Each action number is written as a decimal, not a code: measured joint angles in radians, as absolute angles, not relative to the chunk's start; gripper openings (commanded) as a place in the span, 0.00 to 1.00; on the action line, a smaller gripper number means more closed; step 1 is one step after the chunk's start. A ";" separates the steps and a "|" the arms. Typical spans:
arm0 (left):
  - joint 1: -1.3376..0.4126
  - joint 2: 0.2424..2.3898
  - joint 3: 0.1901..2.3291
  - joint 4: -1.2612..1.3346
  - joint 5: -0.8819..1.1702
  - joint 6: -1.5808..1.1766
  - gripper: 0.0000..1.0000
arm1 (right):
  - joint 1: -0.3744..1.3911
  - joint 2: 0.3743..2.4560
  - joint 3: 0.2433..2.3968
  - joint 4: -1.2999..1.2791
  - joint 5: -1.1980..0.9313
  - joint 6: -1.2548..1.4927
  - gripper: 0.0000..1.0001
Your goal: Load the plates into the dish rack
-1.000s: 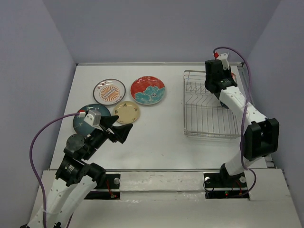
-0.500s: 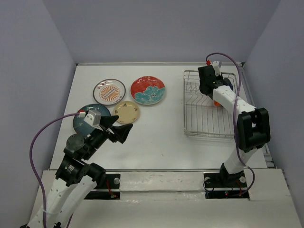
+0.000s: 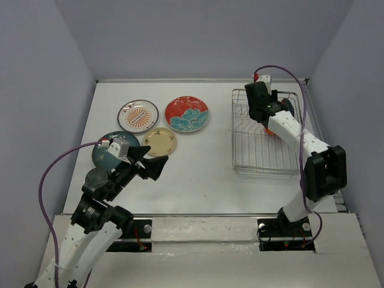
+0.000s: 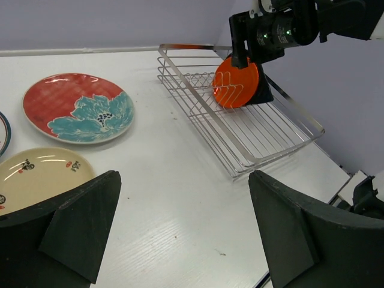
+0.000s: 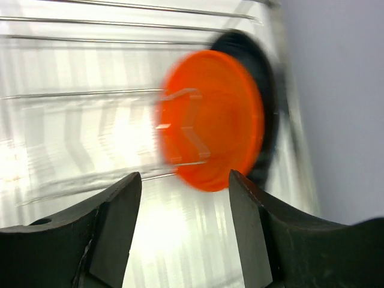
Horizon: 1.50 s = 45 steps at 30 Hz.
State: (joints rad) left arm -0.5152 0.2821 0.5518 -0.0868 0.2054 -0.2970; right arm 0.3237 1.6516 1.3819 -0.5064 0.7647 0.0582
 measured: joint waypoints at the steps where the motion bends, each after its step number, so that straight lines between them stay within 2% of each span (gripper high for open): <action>1: -0.515 0.286 0.552 -0.087 0.205 -0.297 0.99 | 0.346 1.641 1.385 -0.508 0.740 0.071 0.63; 10: -0.492 0.303 0.552 -0.095 0.133 -0.297 0.99 | 0.672 1.665 1.396 -0.328 0.257 0.319 0.36; 13: -0.474 0.315 0.552 -0.106 0.089 -0.301 0.99 | 0.699 1.715 1.379 -0.212 0.162 0.428 0.37; 18: -0.455 0.330 0.552 -0.126 0.017 -0.323 0.99 | 0.734 1.860 1.317 -0.009 0.046 0.661 0.53; 26: -0.443 0.352 0.552 -0.132 -0.015 -0.338 0.99 | 0.795 2.076 1.306 0.167 -0.053 0.871 0.55; 31: -0.441 0.352 0.552 -0.132 -0.011 -0.339 0.99 | 0.805 2.148 1.327 0.256 -0.075 0.951 0.48; 39: -0.437 0.352 0.552 -0.132 0.004 -0.339 0.99 | 0.807 2.168 1.327 0.278 -0.018 1.011 0.18; 45: -0.437 0.350 0.552 -0.132 0.018 -0.339 0.99 | 0.815 2.150 1.275 0.297 0.044 1.026 0.07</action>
State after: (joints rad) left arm -0.4366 0.3504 0.5522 -0.1318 0.0181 -0.3389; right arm 0.8146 2.1502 1.2755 0.2974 0.0441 1.0256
